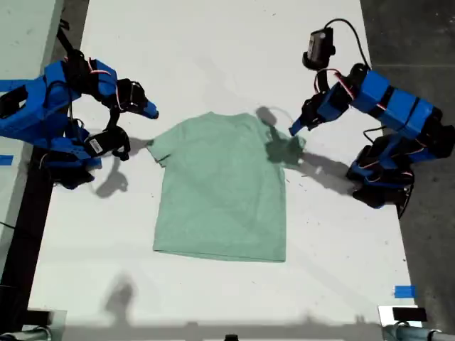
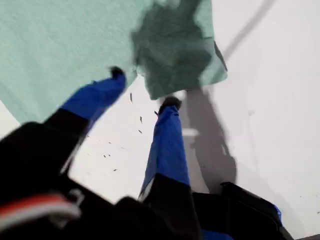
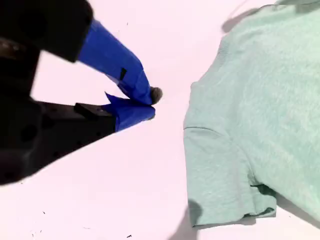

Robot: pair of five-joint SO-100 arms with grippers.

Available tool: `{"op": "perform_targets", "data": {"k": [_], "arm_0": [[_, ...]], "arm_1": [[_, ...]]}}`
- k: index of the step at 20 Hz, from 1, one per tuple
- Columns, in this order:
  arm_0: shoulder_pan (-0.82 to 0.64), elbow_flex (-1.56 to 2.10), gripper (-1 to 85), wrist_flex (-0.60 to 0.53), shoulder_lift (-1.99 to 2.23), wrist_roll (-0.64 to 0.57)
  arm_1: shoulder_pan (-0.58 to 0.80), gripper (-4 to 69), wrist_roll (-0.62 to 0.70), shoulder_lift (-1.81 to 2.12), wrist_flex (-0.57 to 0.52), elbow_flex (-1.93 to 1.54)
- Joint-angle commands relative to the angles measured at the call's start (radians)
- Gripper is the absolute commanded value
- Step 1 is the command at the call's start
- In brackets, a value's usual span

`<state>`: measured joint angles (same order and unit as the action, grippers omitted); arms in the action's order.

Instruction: Fold tshirt

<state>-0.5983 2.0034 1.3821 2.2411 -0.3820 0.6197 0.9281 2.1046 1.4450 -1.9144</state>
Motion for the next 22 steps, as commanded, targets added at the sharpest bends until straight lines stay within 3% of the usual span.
{"op": "perform_targets", "data": {"k": [1,4,9,13,14,16,18,19,22], "arm_0": [[0.023,-0.008,0.1,-0.028,0.005,0.018],[0.025,-0.006,0.1,-0.028,0.006,0.02],[0.026,0.011,0.1,-0.029,0.015,0.023],[0.02,0.028,0.1,-0.034,0.018,0.023],[0.018,0.034,0.1,-0.035,0.018,0.023],[0.015,0.048,0.1,-0.038,0.023,0.023],[0.012,0.058,0.1,-0.048,0.026,0.023],[0.012,0.06,0.1,-0.051,0.026,0.023],[0.012,0.061,0.1,-0.052,0.026,0.023]], "arm_1": [[-0.018,30.3,-0.008,0.041,-0.018,0.067],[0.031,29.9,0.011,0.037,-0.089,-0.052],[0.121,30.9,0.067,-0.078,-0.33,-0.301],[0.124,31.5,0.094,-0.339,-0.457,-0.291],[0.121,29.2,0.1,-0.397,-0.466,-0.27],[0.114,17.7,0.12,-0.446,-0.449,-0.222],[0.114,2.3,0.135,-0.482,-0.431,-0.193],[0.11,-1.2,0.137,-0.486,-0.428,-0.19],[0.091,-1.1,0.14,-0.483,-0.422,-0.186]]}}
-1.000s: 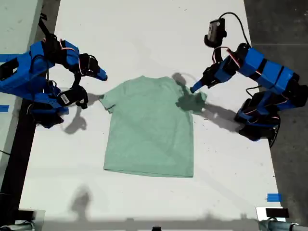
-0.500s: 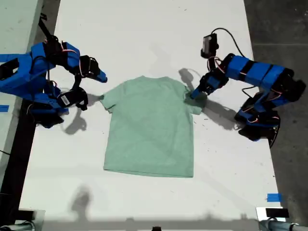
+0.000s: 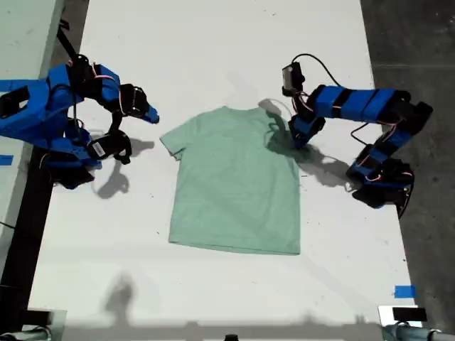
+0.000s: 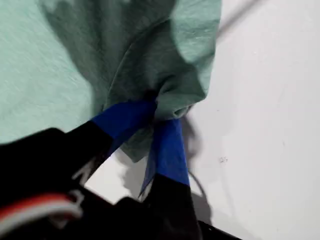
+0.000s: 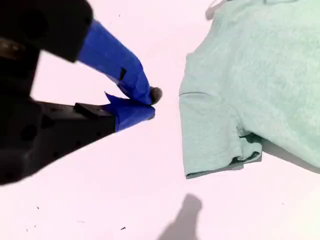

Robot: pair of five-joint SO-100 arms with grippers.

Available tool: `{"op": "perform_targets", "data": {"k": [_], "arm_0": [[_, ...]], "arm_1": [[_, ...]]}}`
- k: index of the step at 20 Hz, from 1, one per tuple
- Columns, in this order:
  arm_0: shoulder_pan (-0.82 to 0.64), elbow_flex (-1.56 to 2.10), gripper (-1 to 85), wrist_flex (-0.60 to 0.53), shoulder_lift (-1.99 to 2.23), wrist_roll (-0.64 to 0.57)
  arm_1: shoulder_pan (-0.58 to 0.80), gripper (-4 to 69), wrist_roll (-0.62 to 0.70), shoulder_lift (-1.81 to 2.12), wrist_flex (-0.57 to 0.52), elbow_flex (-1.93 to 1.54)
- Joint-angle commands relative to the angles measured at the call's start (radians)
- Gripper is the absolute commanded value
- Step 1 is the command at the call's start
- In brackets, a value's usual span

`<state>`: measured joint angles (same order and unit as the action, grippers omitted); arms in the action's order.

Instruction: Fold tshirt

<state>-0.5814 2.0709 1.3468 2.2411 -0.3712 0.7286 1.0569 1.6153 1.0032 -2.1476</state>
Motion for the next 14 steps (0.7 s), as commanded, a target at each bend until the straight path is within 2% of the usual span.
{"op": "perform_targets", "data": {"k": [1,5,8,9,14], "arm_0": [[-0.005,-0.005,0.1,-0.017,0.028,0.012],[-0.002,0.018,0.1,-0.017,0.054,0.014],[-0.008,0.034,0.3,-0.02,0.075,0.017],[-0.008,0.035,0.4,-0.021,0.077,0.017],[0.0,0.034,0.4,-0.025,0.078,0.021]], "arm_1": [[-0.023,-1.1,0.008,0.009,0.048,0.058],[-0.038,-1.2,-0.034,0.152,0.273,0.135],[-0.106,-1.4,-0.074,0.268,0.446,0.305],[-0.135,-1.4,-0.092,0.264,0.471,0.37],[-0.278,-1.4,-0.207,0.04,0.457,0.661]]}}
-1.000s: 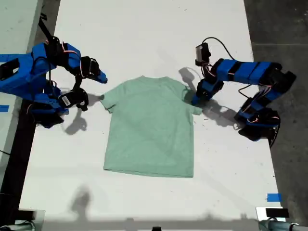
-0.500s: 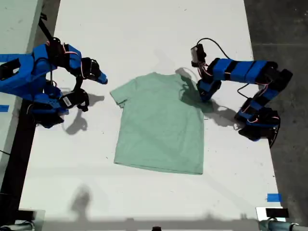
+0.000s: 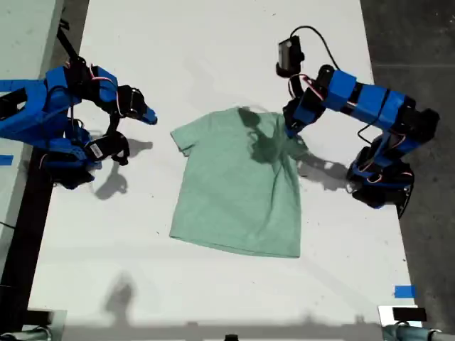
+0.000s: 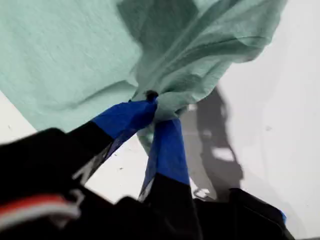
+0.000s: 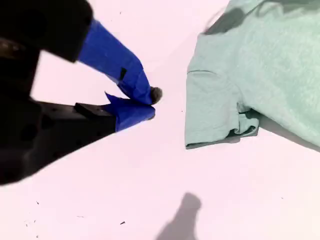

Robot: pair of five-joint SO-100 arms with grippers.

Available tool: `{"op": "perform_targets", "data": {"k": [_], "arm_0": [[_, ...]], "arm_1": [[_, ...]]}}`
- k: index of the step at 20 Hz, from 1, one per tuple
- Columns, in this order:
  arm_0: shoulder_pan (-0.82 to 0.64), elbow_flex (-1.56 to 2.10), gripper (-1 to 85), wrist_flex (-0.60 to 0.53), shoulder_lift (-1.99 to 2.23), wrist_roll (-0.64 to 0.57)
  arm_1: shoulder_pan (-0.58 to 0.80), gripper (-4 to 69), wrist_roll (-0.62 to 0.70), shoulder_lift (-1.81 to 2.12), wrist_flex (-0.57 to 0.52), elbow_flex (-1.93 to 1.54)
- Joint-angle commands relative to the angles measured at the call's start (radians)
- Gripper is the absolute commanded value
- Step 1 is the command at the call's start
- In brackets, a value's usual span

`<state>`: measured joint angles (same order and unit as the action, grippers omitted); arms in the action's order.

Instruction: Fold tshirt

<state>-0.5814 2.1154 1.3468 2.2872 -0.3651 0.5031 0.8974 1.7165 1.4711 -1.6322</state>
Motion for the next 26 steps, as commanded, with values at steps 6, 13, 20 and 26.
{"op": "perform_targets", "data": {"k": [6,13,20,26], "arm_0": [[0.006,-0.012,0.4,-0.02,0.044,0.021],[0.021,0.002,3.8,-0.012,0.057,0.046],[0.021,-0.034,4.3,0.04,0.066,0.075],[0.227,-0.031,0.2,0.078,0.127,0.255]], "arm_1": [[-0.164,-1.5,-0.181,-0.497,-0.239,0.431],[-0.187,31.2,-0.147,-0.65,-0.187,0.663],[-0.137,27.4,-0.097,-0.143,0.061,0.503],[-0.15,25.5,-0.123,0.021,0.031,0.256]]}}
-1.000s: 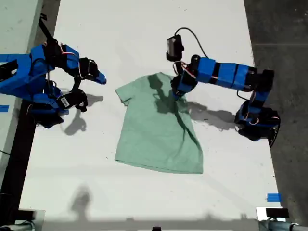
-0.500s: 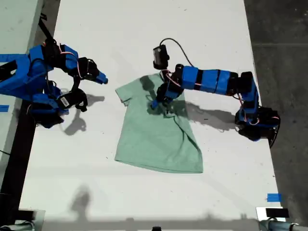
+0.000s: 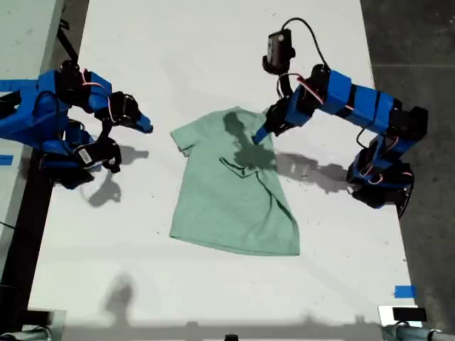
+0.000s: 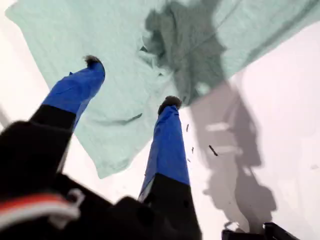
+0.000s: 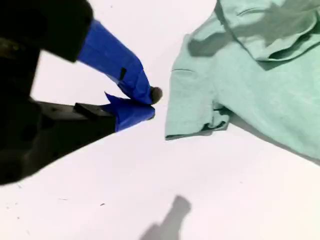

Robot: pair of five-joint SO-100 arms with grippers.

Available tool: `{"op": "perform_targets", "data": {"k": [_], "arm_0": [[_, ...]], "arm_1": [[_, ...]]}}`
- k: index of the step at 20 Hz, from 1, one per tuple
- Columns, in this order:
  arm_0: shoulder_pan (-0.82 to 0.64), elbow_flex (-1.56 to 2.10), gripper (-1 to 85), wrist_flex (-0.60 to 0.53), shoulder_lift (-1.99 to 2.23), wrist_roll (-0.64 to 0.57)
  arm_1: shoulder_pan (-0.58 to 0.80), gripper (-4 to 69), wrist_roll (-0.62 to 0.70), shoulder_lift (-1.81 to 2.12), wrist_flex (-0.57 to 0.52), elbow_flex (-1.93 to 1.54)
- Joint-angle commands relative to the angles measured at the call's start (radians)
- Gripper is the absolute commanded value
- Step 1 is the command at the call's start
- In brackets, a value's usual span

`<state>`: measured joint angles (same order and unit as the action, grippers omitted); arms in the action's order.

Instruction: Fold tshirt

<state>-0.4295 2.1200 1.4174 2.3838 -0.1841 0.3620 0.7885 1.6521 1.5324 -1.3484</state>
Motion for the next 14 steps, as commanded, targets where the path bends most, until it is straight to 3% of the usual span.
{"op": "perform_targets", "data": {"k": [1,2,4,6,14], "arm_0": [[0.101,-0.028,0.1,0.008,0.038,0.098],[0.117,-0.025,3.1,-0.002,0.051,0.109],[0.121,-0.029,19.7,-0.023,0.069,0.104],[0.1,-0.034,26.4,-0.038,0.067,0.091],[-0.067,-0.057,28.1,-0.126,-0.144,-0.071]], "arm_1": [[-0.011,25.4,-0.014,0.095,-0.046,-0.061],[-0.011,25.4,-0.015,0.1,-0.06,-0.092],[-0.008,25.4,-0.012,0.101,-0.081,-0.133],[-0.002,25.4,-0.009,0.101,-0.098,-0.166],[0.014,25.0,0.009,0.135,-0.1,-0.19]]}}
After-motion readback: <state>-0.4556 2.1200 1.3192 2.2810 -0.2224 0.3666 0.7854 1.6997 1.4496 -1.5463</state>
